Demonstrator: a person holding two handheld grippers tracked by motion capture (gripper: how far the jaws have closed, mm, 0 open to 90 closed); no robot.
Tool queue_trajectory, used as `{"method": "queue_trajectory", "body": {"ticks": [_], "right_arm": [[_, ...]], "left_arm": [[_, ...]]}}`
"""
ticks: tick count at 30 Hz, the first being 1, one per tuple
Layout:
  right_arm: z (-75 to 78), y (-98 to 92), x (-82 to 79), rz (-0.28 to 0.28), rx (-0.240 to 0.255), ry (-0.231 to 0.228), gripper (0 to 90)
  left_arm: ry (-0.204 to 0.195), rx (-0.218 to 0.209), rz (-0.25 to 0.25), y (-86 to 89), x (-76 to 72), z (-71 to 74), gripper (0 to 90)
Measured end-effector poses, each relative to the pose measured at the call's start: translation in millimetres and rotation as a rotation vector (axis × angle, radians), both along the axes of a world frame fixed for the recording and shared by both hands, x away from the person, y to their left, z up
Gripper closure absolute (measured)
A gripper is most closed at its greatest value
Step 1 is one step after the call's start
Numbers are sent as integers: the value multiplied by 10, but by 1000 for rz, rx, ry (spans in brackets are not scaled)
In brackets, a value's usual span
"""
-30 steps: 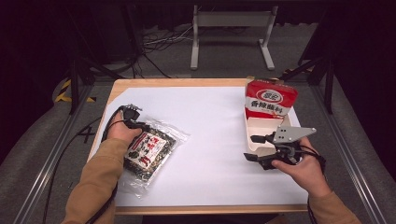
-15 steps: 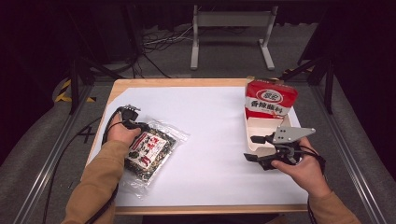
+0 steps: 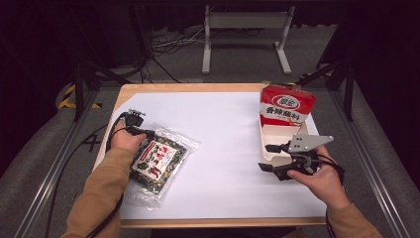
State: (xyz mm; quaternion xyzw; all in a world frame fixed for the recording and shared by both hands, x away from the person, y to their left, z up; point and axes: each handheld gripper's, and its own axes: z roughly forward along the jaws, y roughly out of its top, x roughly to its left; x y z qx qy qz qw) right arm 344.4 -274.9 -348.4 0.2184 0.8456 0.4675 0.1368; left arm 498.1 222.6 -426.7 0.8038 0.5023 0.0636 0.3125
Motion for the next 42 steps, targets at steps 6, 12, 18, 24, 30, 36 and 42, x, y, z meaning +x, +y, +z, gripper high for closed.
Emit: {"method": "queue_trajectory", "body": {"ticks": [6,12,18,24,30,36,42], "right_arm": [[2,9,6,2,2,2,343],[-5,9,22,2,2,6,341],[-2,19,24,6,0,4,340],[7,28,20,8,1,3,340],[11,45,21,11,1,4,337],[29,75,22,16,5,-1,334],[44,141,21,23,15,-1,334]], "left_arm": [[-7,-13,0,44,-23,45,884],[-61,-23,-15,72,-89,248,888],[-124,-40,-26,107,-168,443,890],[-174,-60,-34,125,-261,604,891],[-257,-90,-55,128,-409,868,891],[-370,-109,-78,71,-587,1141,890],[-449,-131,-87,1,-713,1293,890]]}}
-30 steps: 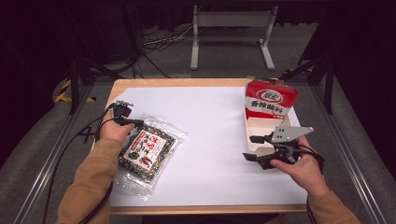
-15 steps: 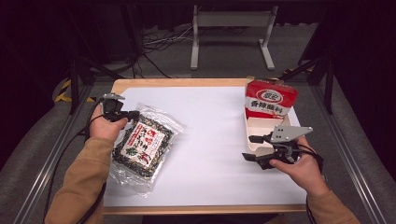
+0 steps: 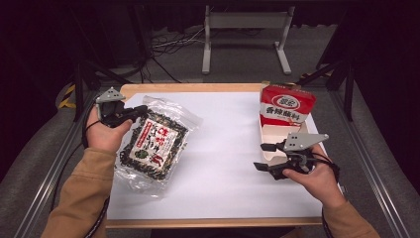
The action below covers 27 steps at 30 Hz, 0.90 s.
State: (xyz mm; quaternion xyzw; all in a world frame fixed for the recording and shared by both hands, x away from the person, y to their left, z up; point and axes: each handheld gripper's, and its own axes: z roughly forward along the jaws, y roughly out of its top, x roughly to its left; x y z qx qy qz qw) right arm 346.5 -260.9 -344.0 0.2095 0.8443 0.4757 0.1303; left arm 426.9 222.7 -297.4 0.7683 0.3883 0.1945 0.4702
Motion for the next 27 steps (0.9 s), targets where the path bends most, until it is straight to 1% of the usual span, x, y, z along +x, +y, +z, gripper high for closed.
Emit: {"method": "queue_trajectory", "body": {"ticks": [2,3,4,5,7,10,12,14,17,21,22,23,24,25,26,27], "right_arm": [[3,50,6,3,7,3,334],[4,66,11,2,9,3,334],[4,83,15,2,14,6,334],[4,100,20,3,17,7,334],[4,116,26,3,20,8,335],[9,195,50,3,39,13,336],[14,241,60,7,48,14,337],[16,265,64,10,52,14,337],[16,340,76,13,65,22,338],[1,420,84,-1,105,41,369],[-1,438,86,-5,117,48,379],[-3,461,91,-7,128,56,388],[-5,479,96,-7,136,64,391],[-5,479,96,-7,136,64,391],[-14,517,116,-14,149,74,393],[-17,531,126,-18,157,82,392]], "left_arm": [[-36,-8,-11,-47,-59,66,890],[-36,-8,-11,-47,-59,66,890],[-49,-11,-22,-83,-92,105,890],[-60,-12,-23,-100,-113,124,890],[-62,-16,-29,-119,-128,141,890],[-91,-37,-46,-203,-179,188,889],[-94,-47,-61,-249,-192,204,889],[-100,-49,-66,-271,-197,211,889],[-107,-68,-87,-340,-208,231,889],[-124,-82,-107,-439,-236,261,889],[-122,-87,-118,-474,-247,272,889],[-131,-91,-124,-502,-256,280,889],[-133,-93,-135,-528,-263,290,888],[-133,-93,-135,-528,-263,290,888],[-139,-97,-151,-594,-282,305,889],[-144,-97,-159,-625,-289,311,888]]}}
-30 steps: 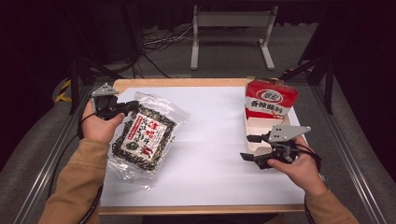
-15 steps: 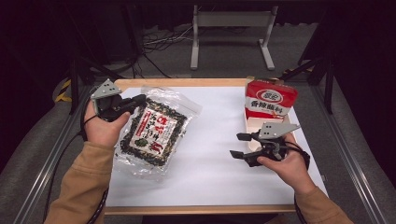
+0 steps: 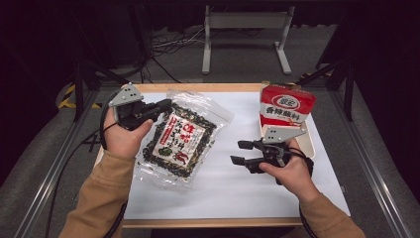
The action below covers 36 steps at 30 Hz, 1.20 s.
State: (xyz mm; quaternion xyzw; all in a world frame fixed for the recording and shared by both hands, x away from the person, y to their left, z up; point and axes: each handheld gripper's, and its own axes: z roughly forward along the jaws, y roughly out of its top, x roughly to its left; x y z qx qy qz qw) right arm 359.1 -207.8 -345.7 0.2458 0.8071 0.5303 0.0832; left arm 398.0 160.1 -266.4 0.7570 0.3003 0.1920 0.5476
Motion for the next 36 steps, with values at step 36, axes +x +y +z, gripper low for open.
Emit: {"method": "queue_trajectory", "body": {"ticks": [36], "right_arm": [[-35,242,119,46,112,69,508]], "left_arm": [[-37,-73,-127,-474,-108,-69,882]]}}
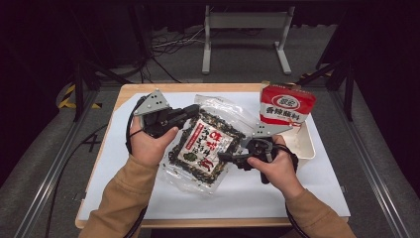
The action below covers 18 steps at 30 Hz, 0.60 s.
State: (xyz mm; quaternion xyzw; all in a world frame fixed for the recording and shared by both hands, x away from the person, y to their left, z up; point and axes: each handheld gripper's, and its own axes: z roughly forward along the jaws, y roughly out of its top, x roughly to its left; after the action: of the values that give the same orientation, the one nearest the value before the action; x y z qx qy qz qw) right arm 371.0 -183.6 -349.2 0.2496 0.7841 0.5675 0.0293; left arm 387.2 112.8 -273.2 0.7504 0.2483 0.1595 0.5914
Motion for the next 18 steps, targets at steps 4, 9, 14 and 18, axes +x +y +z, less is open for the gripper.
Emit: {"method": "queue_trajectory", "body": {"ticks": [4,9,14,18], "right_arm": [[18,-11,-3,-15,-101,-46,660],[-29,-15,4,34,-69,5,738],[102,-51,-29,38,-80,-42,746],[158,-92,-35,40,-87,-49,746]], "left_arm": [[10,-36,-30,19,-10,18,900],[4,-37,-33,14,-42,36,900],[8,-38,-36,63,-79,66,900],[13,-22,-29,118,-79,45,900]]}}
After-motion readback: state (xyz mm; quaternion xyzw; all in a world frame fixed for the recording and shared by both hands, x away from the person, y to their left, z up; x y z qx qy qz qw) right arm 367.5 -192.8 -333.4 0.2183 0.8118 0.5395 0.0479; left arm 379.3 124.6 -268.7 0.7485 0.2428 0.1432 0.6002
